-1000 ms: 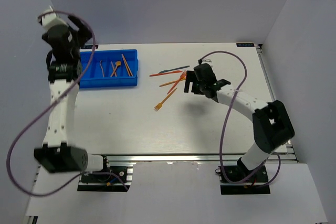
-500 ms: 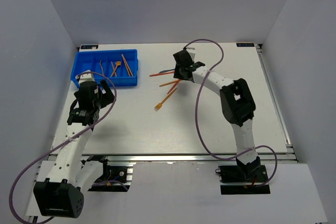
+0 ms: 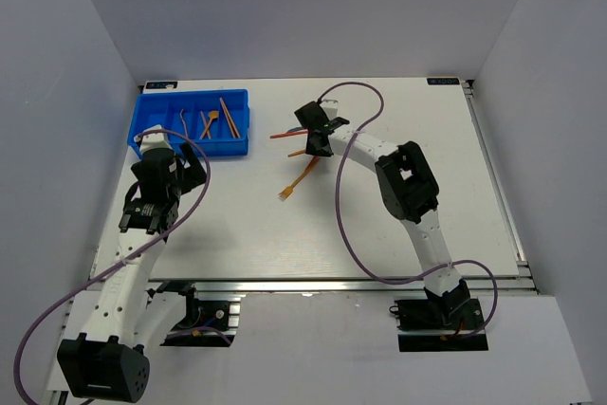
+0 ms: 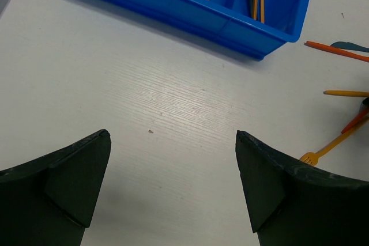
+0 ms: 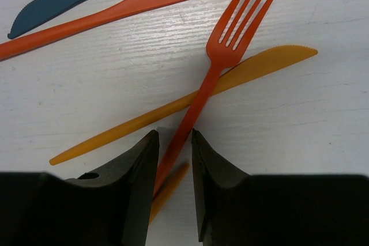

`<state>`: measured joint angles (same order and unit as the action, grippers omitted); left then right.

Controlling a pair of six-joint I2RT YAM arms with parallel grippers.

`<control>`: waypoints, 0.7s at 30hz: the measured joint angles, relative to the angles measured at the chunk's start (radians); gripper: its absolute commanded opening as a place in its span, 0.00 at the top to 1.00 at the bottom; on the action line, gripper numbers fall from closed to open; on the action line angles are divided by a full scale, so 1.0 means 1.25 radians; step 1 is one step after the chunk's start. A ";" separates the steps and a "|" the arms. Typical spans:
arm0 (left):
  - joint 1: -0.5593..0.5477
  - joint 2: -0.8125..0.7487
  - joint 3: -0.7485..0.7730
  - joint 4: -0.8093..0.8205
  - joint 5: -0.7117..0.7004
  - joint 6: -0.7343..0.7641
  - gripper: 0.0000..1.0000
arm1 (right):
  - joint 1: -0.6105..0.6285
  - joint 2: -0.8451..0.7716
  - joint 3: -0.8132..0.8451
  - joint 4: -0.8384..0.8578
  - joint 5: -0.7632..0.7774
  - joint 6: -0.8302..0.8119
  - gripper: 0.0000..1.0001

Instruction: Sort the eating utensils into containers

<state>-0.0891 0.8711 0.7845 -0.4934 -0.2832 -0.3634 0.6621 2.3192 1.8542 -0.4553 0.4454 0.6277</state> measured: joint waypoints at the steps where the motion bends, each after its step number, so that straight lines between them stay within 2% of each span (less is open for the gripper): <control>1: 0.000 -0.001 0.000 0.000 0.001 0.000 0.02 | 0.000 0.001 0.001 -0.001 0.000 0.001 0.71; 3: 0.000 -0.001 0.000 0.000 0.004 0.000 0.02 | -0.001 0.005 0.003 -0.001 0.002 0.002 0.77; 7: 0.000 -0.001 0.000 0.000 0.009 0.000 0.02 | -0.001 0.007 0.006 0.000 0.004 0.013 0.81; 11: 0.000 -0.001 0.000 0.000 0.012 0.000 0.02 | -0.007 0.007 0.006 0.001 0.004 0.027 0.90; 12: 0.000 -0.001 0.000 0.000 0.013 0.000 0.02 | -0.008 0.007 0.006 0.002 0.003 0.030 0.98; 13: 0.000 -0.001 0.000 0.000 0.015 0.000 0.02 | -0.009 0.007 0.006 0.002 0.003 0.034 1.00; 18: 0.000 -0.002 0.000 0.005 0.042 -0.001 0.02 | -0.021 0.006 0.006 0.007 0.002 0.044 1.00; 21: 0.000 -0.005 0.000 0.022 0.101 -0.013 0.02 | -0.026 -0.017 -0.023 0.025 0.002 0.034 1.00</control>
<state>-0.0891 0.8650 0.7845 -0.4660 -0.1570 -0.3794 0.6292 2.2974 1.8248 -0.4236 0.4480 0.6704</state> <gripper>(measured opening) 0.979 0.130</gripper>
